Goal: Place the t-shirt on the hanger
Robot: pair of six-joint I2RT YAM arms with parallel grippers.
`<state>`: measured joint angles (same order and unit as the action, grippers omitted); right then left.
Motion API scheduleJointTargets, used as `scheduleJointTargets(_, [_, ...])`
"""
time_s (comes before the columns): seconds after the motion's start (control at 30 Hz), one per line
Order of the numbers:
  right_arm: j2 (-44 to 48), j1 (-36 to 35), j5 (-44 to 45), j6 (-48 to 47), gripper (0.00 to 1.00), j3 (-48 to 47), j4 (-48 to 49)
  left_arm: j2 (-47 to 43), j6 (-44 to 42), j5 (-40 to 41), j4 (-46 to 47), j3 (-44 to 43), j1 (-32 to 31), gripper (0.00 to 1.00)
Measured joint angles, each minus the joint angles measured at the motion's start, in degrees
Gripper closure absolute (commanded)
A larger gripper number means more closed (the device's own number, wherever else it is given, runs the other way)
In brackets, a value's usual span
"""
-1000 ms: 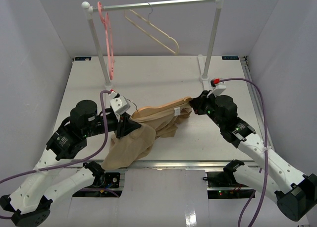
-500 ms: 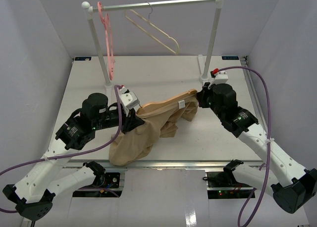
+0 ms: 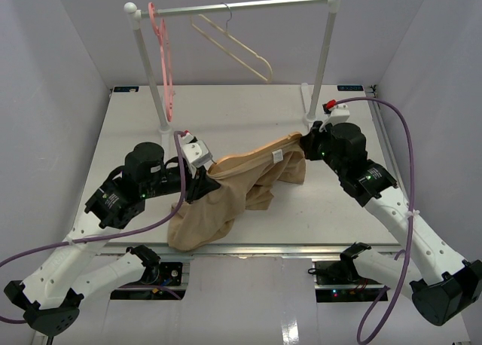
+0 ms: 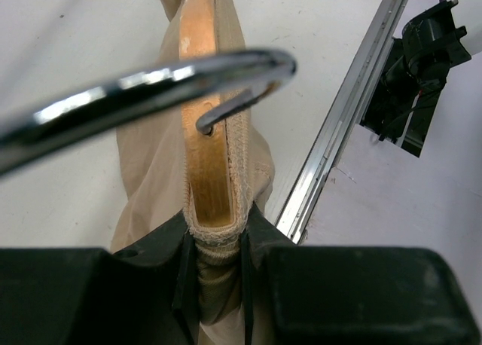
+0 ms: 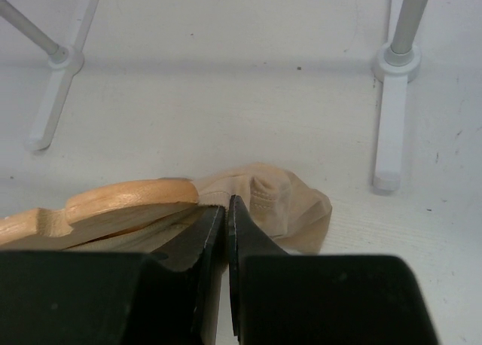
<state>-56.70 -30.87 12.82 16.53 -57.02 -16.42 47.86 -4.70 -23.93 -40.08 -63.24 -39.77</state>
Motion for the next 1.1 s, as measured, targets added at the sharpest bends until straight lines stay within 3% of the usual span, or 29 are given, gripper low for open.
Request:
scheduleJointTargets(0.37, [7.34, 0.96, -11.73, 4.34, 0.92, 15.98, 7.66, -3.82, 1.52, 2.14, 4.71, 2.79, -0.17, 1.00])
scheduleJointTargets(0.6, [8.36, 1.28, -17.07, 6.99, 0.81, 22.88, 14.44, -3.70, 1.73, 2.52, 4.82, 2.94, -0.17, 1.00])
scheduleJointTargets(0.8, [7.89, 1.62, -18.82, 7.83, 0.92, 26.27, 18.28, -3.33, 2.02, 2.59, 5.78, 3.92, -0.17, 1.00])
scheduleJointTargets(1.1, [8.06, 1.65, -18.52, 8.74, 0.92, 28.29, 20.88, -2.16, 2.14, 2.88, 6.03, 4.40, -0.17, 1.00])
